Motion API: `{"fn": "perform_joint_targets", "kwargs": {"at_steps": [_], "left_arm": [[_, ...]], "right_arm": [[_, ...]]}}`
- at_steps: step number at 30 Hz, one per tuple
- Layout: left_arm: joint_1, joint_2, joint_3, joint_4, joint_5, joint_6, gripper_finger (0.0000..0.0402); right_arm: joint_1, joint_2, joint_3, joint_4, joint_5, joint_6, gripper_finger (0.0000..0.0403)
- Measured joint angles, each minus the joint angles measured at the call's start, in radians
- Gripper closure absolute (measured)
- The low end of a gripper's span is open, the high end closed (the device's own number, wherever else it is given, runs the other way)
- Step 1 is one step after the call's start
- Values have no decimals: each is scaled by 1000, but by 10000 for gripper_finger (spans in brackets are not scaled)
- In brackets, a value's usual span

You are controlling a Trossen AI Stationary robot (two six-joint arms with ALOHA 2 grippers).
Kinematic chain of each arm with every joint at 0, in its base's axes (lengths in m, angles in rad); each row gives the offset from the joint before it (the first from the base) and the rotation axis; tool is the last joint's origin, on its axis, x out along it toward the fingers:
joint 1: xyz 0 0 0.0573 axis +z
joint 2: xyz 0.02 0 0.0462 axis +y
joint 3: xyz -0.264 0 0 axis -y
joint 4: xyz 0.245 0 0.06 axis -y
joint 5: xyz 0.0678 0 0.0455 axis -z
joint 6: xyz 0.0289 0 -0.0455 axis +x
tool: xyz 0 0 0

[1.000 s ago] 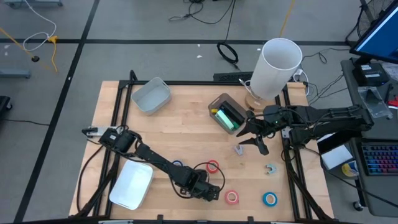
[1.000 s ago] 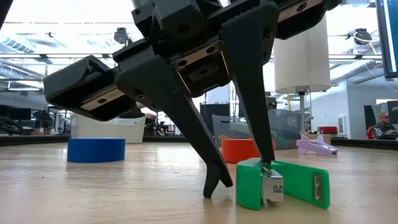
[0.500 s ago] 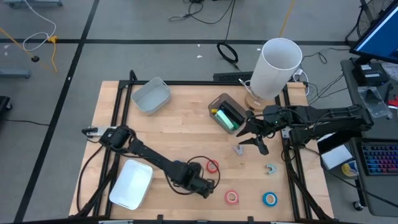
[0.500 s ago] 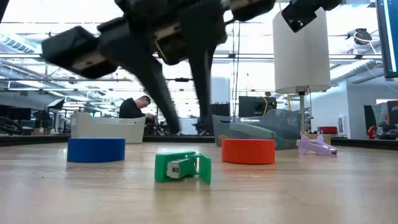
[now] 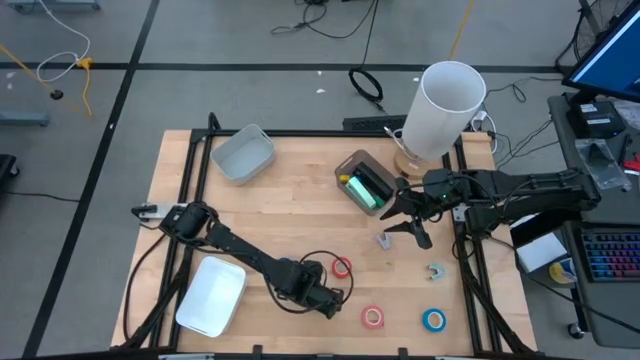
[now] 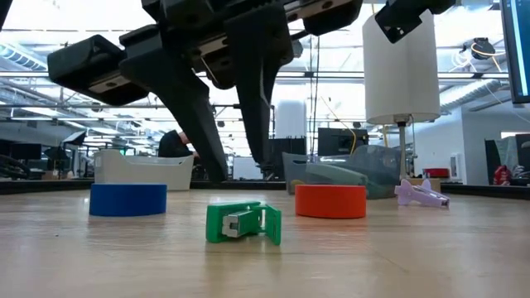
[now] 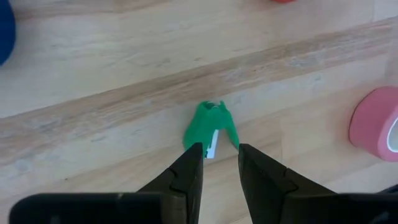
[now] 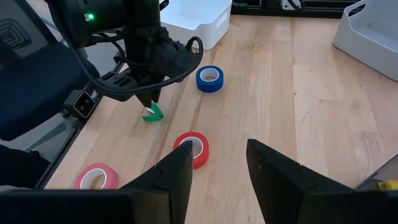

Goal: Pick and place Stapler, Stapler remover, tape
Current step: Put the small green stapler into the black bin

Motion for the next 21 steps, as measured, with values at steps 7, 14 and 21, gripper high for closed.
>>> {"fn": "perform_joint_targets", "kwargs": {"at_steps": [7, 14, 21], "left_arm": [[0, 0, 1, 5, 18, 6, 300], [0, -1, 2, 13, 11, 29, 288], [0, -2, 2, 14, -8, 14, 217]], "right_arm": [[0, 0, 0, 0, 0, 0, 261], [0, 0, 0, 0, 0, 0, 261], [0, 0, 0, 0, 0, 1, 262]]}}
